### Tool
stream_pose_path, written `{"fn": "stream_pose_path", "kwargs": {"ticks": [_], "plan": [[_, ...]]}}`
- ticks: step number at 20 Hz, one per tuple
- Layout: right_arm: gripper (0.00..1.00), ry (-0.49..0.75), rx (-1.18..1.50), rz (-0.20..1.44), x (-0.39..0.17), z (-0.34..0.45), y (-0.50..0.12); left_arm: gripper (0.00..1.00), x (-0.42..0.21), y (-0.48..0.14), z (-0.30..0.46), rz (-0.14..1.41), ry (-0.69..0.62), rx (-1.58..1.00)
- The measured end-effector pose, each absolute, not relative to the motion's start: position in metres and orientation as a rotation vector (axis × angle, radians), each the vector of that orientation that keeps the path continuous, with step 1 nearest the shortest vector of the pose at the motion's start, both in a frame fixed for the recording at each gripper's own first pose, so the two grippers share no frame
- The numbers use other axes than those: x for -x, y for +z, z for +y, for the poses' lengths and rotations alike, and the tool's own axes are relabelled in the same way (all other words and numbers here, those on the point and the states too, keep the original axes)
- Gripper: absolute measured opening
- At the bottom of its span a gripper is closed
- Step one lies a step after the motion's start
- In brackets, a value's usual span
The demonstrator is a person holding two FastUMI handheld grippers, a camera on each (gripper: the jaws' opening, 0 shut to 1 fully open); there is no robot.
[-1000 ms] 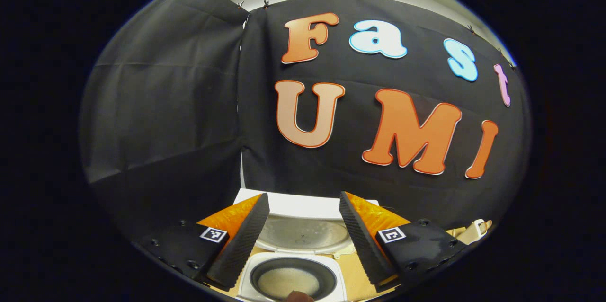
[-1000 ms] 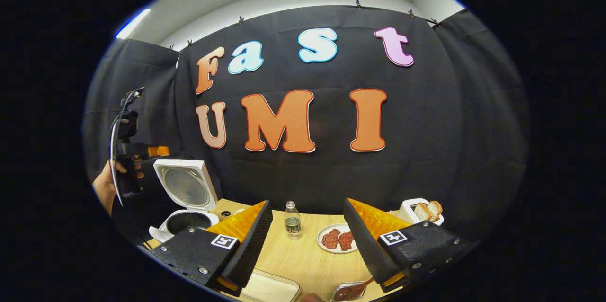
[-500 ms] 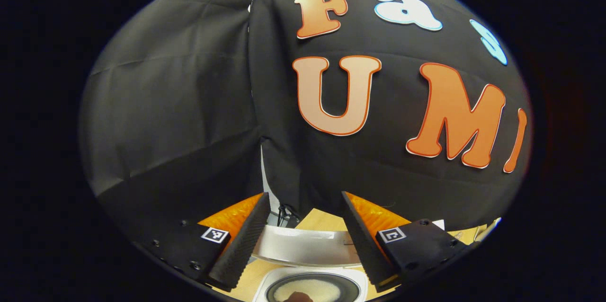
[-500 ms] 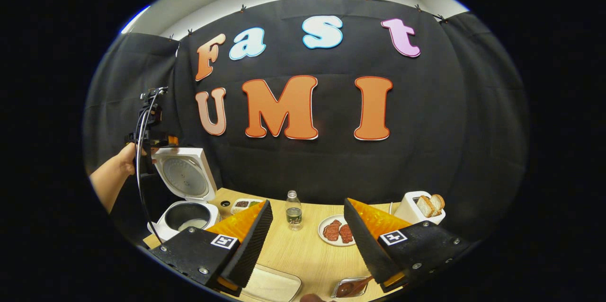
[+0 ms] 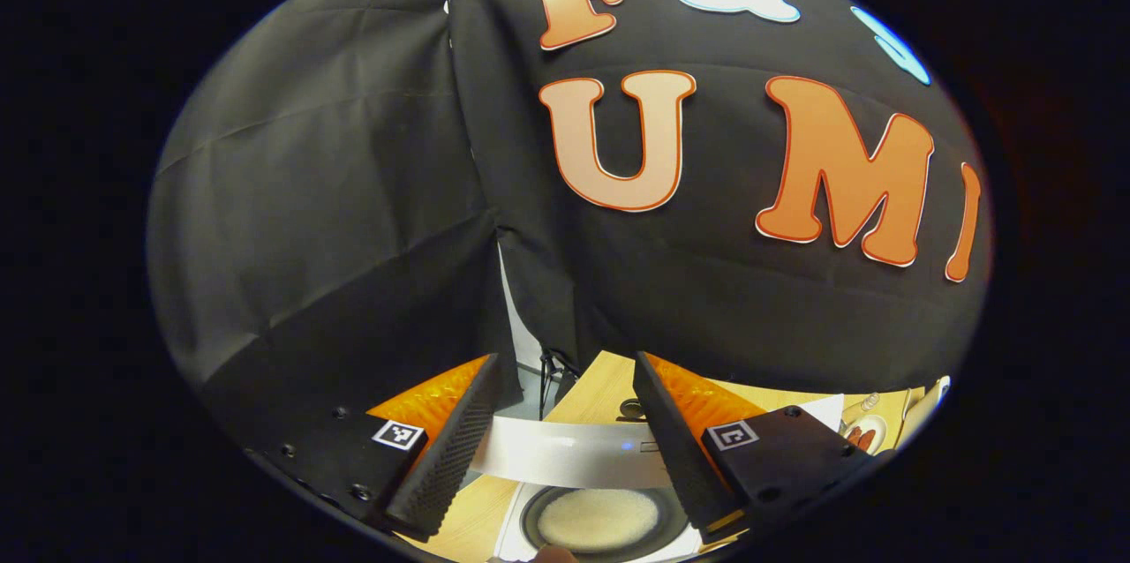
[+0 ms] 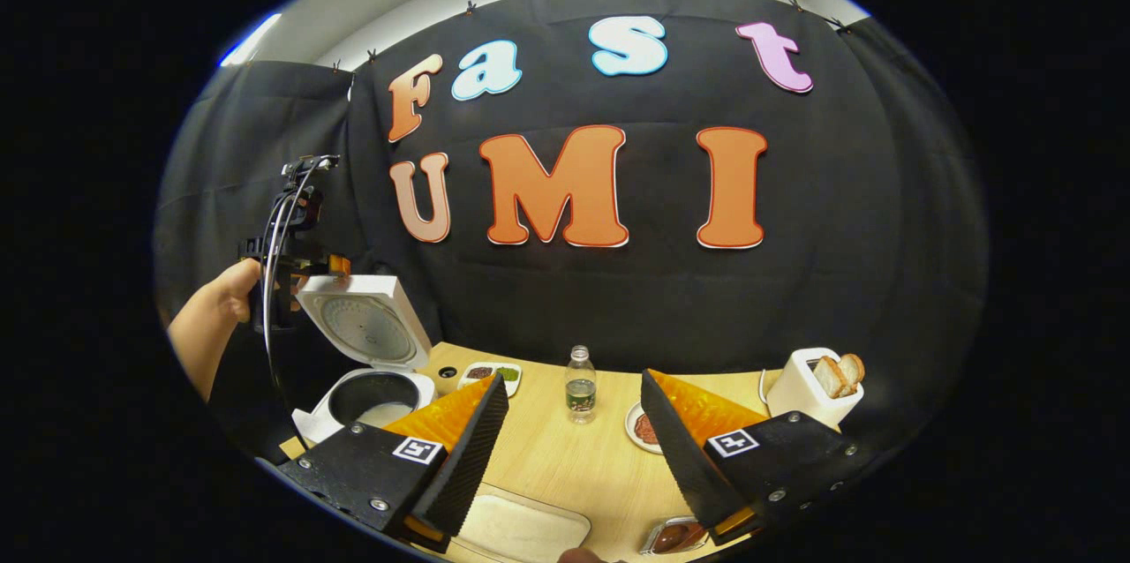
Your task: Close the left gripper, press the button to open the rice cooker; take a wooden spoon from the chopstick holder with the right hand, scoop a spoonful of rice and pour it into the rice cooker, then put the wooden spoon back into the chopstick holder.
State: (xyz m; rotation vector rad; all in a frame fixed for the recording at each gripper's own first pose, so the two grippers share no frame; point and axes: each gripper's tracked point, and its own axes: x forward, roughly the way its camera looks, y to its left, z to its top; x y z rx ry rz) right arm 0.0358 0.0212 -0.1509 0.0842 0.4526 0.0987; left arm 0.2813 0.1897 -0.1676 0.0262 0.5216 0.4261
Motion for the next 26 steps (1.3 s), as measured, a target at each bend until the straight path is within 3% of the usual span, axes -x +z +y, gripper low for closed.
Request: {"fn": "stream_pose_path", "kwargs": {"ticks": [3,13,17,18,19,23,26], "plan": [[0.94,0.113,-0.098,0.447,-0.034,0.022,-0.149,1.00,-0.259,-0.189,0.177,0.550,0.398,-0.012],[0.94,0.139,-0.106,0.459,-0.009,0.010,-0.158,1.00,-0.152,-0.302,0.130,0.909,0.336,0.065],[0.94,0.126,-0.124,0.464,0.001,0.000,-0.163,1.00,-0.113,-0.357,0.123,1.127,0.310,0.135],[0.94,0.125,-0.128,0.469,0.004,0.001,-0.165,1.00,-0.129,-0.347,0.127,1.045,0.301,0.107],[0.94,0.122,-0.131,0.471,0.005,-0.001,-0.166,1.00,-0.123,-0.358,0.125,1.108,0.307,0.116],[0.94,0.125,-0.133,0.469,0.008,0.000,-0.166,1.00,-0.121,-0.357,0.126,1.074,0.342,0.128],[0.94,0.146,-0.121,0.459,0.009,0.006,-0.165,1.00,-0.129,-0.326,0.125,0.918,0.329,0.071]]}}
